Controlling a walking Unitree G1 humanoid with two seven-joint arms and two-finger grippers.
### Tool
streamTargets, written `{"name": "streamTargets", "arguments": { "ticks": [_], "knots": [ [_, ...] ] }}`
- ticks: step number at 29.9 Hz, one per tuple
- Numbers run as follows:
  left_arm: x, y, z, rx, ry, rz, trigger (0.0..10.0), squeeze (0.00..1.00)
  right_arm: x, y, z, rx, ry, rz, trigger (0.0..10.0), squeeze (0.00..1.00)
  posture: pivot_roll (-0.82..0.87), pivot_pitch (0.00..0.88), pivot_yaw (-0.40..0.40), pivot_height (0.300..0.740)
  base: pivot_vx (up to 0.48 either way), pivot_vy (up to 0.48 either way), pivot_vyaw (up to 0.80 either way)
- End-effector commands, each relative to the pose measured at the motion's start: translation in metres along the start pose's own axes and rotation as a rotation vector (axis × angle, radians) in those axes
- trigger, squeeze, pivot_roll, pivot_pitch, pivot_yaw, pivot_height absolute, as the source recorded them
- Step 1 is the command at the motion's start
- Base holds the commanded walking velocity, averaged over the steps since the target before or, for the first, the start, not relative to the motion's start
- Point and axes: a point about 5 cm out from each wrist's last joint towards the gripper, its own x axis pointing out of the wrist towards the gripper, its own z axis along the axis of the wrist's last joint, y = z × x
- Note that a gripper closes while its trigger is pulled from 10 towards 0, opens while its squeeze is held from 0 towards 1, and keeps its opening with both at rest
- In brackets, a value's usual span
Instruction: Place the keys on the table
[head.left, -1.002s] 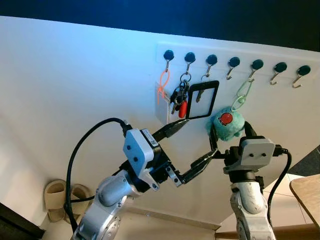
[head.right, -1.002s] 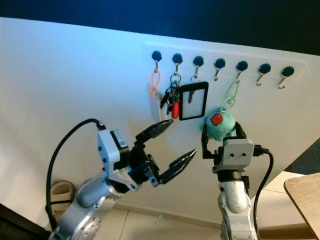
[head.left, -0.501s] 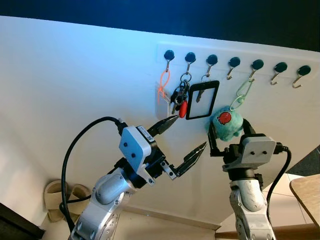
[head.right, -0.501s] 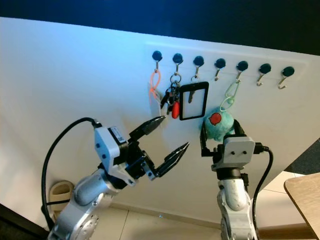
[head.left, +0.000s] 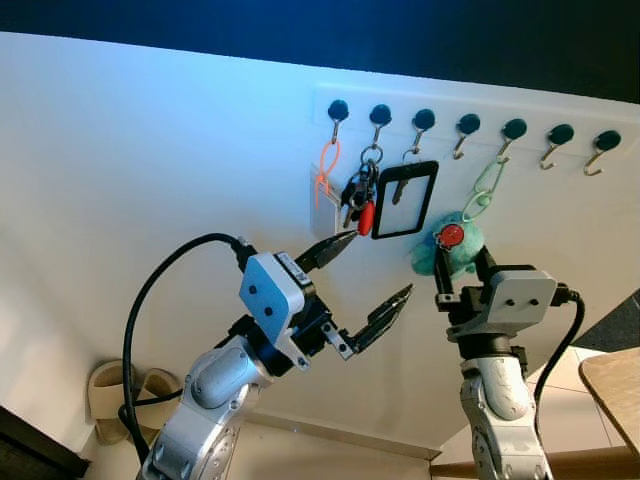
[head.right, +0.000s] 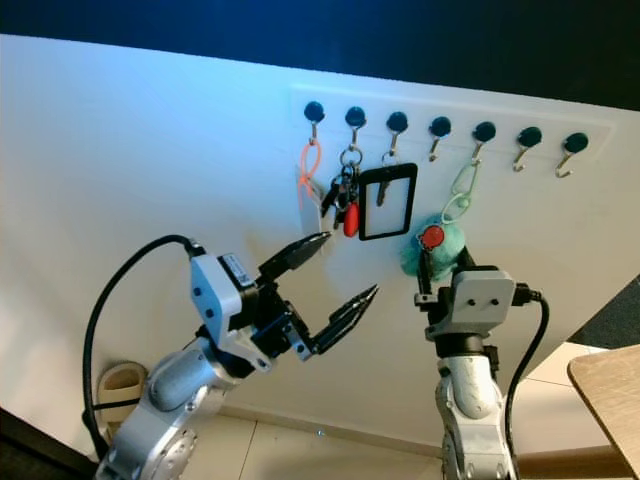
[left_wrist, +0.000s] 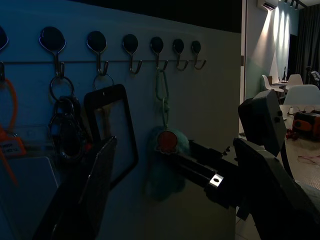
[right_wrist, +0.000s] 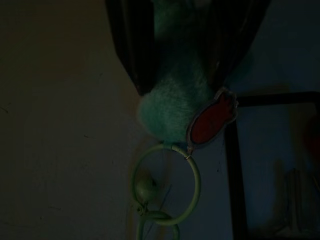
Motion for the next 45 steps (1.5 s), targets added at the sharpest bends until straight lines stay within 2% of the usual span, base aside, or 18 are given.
{"name": "streamTargets", "arguments": {
  "ticks": [1,17,22,33,34,45],
  "knots": [
    [-0.002,0.001,-0.005,0.006,0.036,-0.001,10.0,0.0,-0.002,-0.006,-0.005,0.007,0.034,-0.026,0.0,0.0,0.03,0.077,-0.044,0.74,0.0,0.0,0.0],
    [-0.001,0.003,-0.003,0.011,0.026,0.014,10.0,0.0,0.003,-0.008,0.001,0.021,0.006,-0.032,0.0,0.0,0.03,0.082,-0.046,0.74,0.0,0.0,0.0],
    [0.0,0.004,-0.001,0.012,0.02,0.012,10.0,0.0,0.005,-0.005,0.013,0.029,-0.072,-0.021,0.0,0.0,0.03,0.085,-0.042,0.74,0.0,0.0,0.0],
    [0.001,0.003,0.001,0.006,0.009,0.002,10.0,0.0,0.01,-0.005,0.031,0.037,-0.142,-0.034,0.0,0.0,0.03,0.089,-0.038,0.74,0.0,0.0,0.0],
    [0.001,0.002,0.002,0.004,0.006,0.0,10.0,0.0,0.01,-0.003,0.038,0.033,-0.168,-0.025,0.0,0.0,0.03,0.092,-0.038,0.74,0.0,0.0,0.0],
    [0.002,0.001,0.002,-0.001,0.0,-0.005,10.0,0.0,0.011,0.003,0.049,0.033,-0.208,-0.001,0.0,0.0,0.03,0.095,-0.039,0.74,0.0,0.0,0.0]
  ]
}}
